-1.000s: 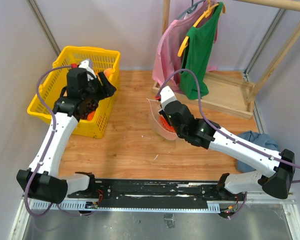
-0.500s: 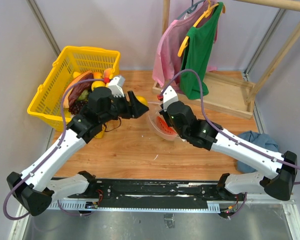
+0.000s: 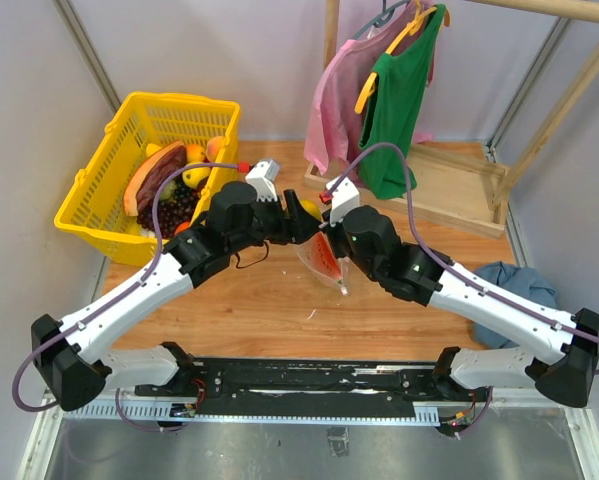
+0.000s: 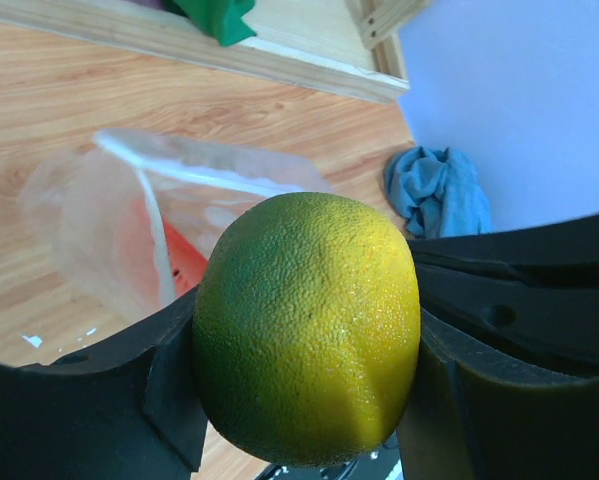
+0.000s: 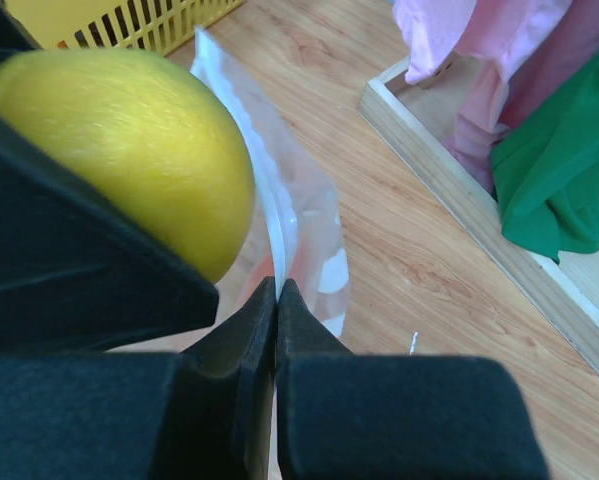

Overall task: Place the food in the zip-top bag and seal the zipper
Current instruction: Place the fake fruit in the zipper food storage bag.

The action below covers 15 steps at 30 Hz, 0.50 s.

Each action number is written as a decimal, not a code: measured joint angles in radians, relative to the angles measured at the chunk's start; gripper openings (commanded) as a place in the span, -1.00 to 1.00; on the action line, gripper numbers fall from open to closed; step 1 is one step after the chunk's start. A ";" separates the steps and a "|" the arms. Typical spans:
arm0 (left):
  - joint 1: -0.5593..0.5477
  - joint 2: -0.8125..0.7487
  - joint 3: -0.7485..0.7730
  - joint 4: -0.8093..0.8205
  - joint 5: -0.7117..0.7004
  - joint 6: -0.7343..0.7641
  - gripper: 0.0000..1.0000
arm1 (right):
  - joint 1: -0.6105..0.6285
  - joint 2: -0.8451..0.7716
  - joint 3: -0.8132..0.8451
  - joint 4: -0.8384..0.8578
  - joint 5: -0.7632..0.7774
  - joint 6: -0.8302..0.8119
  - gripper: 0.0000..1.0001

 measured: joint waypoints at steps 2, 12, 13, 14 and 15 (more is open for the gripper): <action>-0.004 0.013 -0.005 -0.006 -0.031 -0.006 -0.39 | 0.000 -0.004 -0.002 0.003 -0.008 0.002 -0.99; -0.033 0.117 0.014 -0.148 -0.156 -0.017 -0.01 | 0.000 -0.024 -0.016 0.015 -0.027 0.005 -0.99; -0.048 0.132 0.031 -0.168 -0.173 -0.016 0.06 | 0.000 -0.024 -0.016 0.016 -0.029 0.006 -0.99; -0.059 0.142 0.045 -0.180 -0.186 -0.013 0.13 | 0.000 -0.024 -0.016 0.016 -0.031 0.007 -0.99; -0.070 0.151 0.061 -0.194 -0.200 -0.011 0.19 | 0.000 -0.024 -0.016 0.016 -0.034 0.008 -0.99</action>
